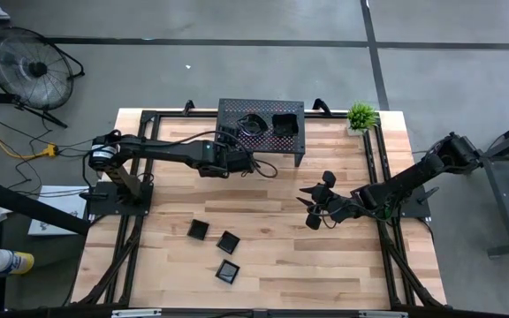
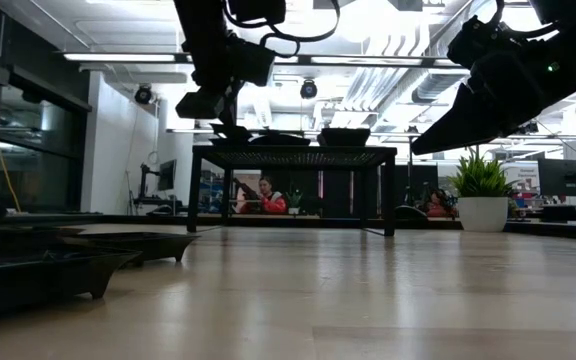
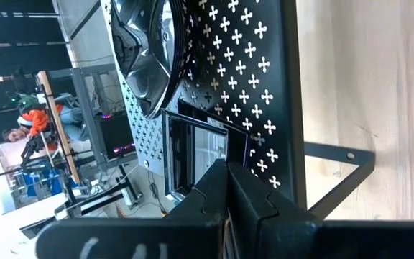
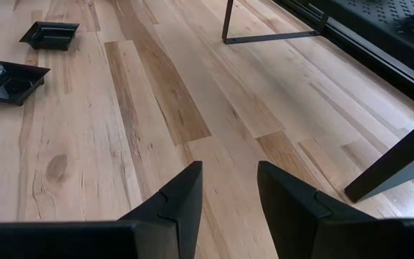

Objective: Pick & Place Mini shaped plates
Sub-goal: Stack the black square plate on top of the black square plate on the shelf

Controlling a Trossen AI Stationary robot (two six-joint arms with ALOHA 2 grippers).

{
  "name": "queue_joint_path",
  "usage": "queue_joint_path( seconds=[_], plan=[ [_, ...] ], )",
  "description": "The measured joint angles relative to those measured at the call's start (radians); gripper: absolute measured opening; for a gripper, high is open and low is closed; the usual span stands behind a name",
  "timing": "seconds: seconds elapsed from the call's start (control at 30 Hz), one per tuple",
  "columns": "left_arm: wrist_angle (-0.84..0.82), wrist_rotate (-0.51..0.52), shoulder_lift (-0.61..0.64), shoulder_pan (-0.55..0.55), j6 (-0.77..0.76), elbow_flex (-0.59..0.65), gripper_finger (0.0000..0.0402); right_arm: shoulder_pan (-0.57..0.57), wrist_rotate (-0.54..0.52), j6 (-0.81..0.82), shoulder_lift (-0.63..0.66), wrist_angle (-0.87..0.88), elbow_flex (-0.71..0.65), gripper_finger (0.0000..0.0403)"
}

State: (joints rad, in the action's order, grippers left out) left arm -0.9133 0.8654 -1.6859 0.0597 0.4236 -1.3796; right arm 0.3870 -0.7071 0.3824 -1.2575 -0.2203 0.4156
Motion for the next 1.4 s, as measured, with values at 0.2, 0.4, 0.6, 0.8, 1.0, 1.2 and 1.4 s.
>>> queue_joint_path(
  seconds=[0.2, 0.4, 0.6, 0.8, 1.0, 1.2, 1.4],
  plan=[
    [-0.001, 0.000, 0.000, 0.000, 0.002, 0.000, 0.0001, 0.000, 0.000, 0.000, 0.000, 0.000, 0.000, 0.0129],
    [-0.004, -0.023, 0.000, 0.015, 0.009, 0.000, 0.0001, 0.000, 0.000, 0.001, 0.000, 0.000, 0.000, 0.0129],
    [-0.003, -0.094, 0.000, 0.053, 0.017, 0.000, 0.0001, 0.000, 0.000, 0.002, 0.000, 0.001, 0.000, 0.0129],
    [-0.003, -0.094, 0.000, 0.058, 0.018, 0.000, 0.0001, 0.000, 0.000, 0.002, 0.000, 0.006, 0.000, 0.0129],
    [-0.002, -0.095, 0.000, 0.058, 0.024, 0.000, 0.0003, 0.000, 0.000, 0.002, 0.000, 0.008, 0.000, 0.0129],
    [-0.002, -0.096, 0.000, 0.058, 0.025, 0.000, 0.0054, 0.000, 0.000, 0.002, 0.000, 0.008, 0.000, 0.0129],
    [0.000, -0.095, 0.000, 0.058, 0.025, -0.001, 0.0107, 0.000, 0.000, 0.002, 0.000, 0.008, 0.000, 0.0129]
  ],
)
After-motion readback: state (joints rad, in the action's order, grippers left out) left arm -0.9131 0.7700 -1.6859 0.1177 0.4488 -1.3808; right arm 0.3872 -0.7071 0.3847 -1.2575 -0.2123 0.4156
